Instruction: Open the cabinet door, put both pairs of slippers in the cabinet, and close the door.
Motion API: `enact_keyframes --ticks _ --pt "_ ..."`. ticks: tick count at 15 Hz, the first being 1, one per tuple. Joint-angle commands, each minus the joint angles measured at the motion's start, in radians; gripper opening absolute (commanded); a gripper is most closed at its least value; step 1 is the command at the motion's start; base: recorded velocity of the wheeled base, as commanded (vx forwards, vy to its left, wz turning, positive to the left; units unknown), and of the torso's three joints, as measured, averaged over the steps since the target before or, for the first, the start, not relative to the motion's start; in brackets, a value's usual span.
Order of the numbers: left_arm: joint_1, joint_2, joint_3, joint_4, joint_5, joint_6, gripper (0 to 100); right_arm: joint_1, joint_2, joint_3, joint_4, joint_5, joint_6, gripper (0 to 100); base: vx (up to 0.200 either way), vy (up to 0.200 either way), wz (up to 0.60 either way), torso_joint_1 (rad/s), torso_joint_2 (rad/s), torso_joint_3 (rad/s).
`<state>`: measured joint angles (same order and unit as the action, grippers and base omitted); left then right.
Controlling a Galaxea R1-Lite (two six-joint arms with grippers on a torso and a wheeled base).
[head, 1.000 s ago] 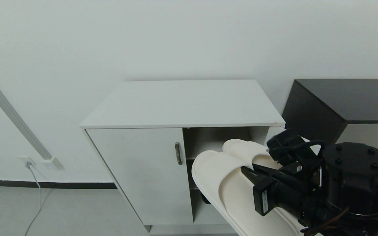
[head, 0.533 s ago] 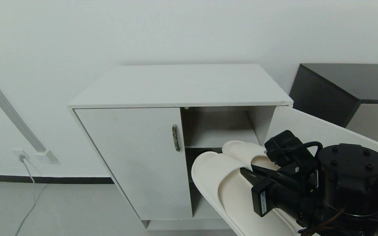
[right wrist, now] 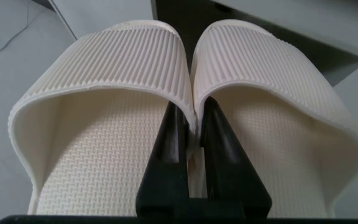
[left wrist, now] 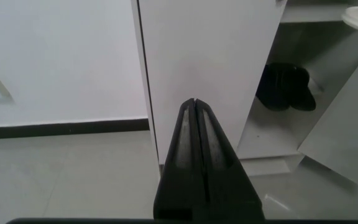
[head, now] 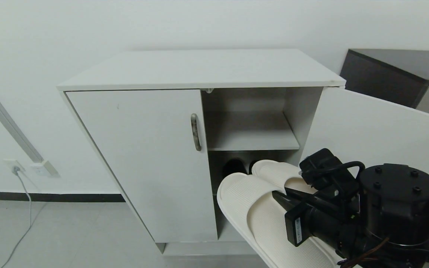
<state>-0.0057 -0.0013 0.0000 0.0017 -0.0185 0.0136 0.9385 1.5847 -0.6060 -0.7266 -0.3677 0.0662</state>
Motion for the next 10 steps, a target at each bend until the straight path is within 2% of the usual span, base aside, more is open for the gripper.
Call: enact_keyframes --ticks 1,8,10 --pt "0.000 0.001 0.000 0.000 0.000 0.000 0 0.000 0.005 0.000 -0.001 0.000 0.000 0 0.000 0.000 0.00 -0.100 0.46 0.354" --pt "0.000 0.001 0.000 0.000 0.000 0.000 0 -0.001 0.005 0.000 -0.001 -0.002 0.000 0 0.000 0.000 0.00 -0.051 0.43 0.373" --pt "0.000 0.001 0.000 0.000 0.000 0.000 0 -0.001 0.005 0.000 -0.001 -0.002 0.000 0 0.000 0.000 0.00 0.000 0.16 0.154"
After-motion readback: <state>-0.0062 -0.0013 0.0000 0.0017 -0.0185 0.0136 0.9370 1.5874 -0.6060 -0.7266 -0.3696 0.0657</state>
